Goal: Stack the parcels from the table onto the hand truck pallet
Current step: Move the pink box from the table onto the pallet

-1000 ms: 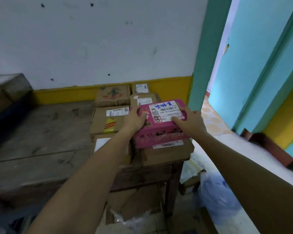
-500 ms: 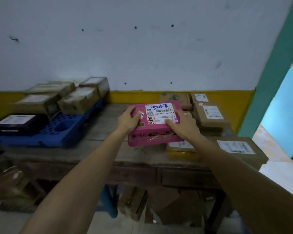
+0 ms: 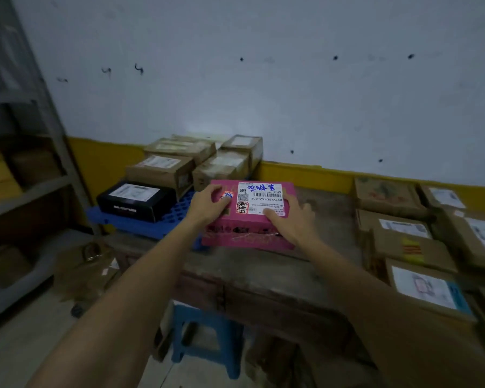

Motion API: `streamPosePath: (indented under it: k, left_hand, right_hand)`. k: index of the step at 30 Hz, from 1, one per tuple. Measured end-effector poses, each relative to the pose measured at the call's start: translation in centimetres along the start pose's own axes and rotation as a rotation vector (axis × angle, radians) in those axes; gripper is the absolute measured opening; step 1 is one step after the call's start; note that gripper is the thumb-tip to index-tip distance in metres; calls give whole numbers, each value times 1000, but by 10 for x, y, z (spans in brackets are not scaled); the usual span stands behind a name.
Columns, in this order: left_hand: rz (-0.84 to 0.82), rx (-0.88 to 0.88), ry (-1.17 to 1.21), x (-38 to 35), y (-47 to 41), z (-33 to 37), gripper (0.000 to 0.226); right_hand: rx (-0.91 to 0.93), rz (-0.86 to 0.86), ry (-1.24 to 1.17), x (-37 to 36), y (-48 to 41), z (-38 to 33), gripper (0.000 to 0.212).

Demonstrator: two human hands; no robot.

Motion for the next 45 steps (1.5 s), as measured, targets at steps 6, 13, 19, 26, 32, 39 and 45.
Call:
streamPosePath:
  k: [6,13,19,26,32,39,45]
  left_hand:
    - [-23,52,-37,25,-53,-53,53]
    - [-106,45,-55,37,-117,-109,55]
    - [-197,7,-171,32,-159,-157,54]
    - [-251,-80,-189,32,-172,-172,55]
    - [-272,-87,-141,33,-180,-172,56]
    - [-276,-64,-145,31,-180,-174,56]
    - [-275,-57,-117,39,-180,-173,59]
  right_hand:
    - [-27,-49,-35,-65,-50,-33,75]
    - [-111,-44,-66,-125,-82,-60,75]
    - [-208,-1,-93,-164,-90,-68,75]
    - [-260,62,5,-172,-90,-79,76]
    - [-298,50,50,-176,-93,-83,77]
    - [-292,36,55,-174,-92,-84,77]
    - [-253,-12,108,-171,-92,-84,80]
Point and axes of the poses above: each hand's wrist, its own y-axis away from the middle knuckle, its own x-axis out of the back of the hand, z = x × y, the point moved 10 cm from there along -y, towards the middle knuckle, and after that the axes turned 3 degrees about -x, right-handed, at the moved point
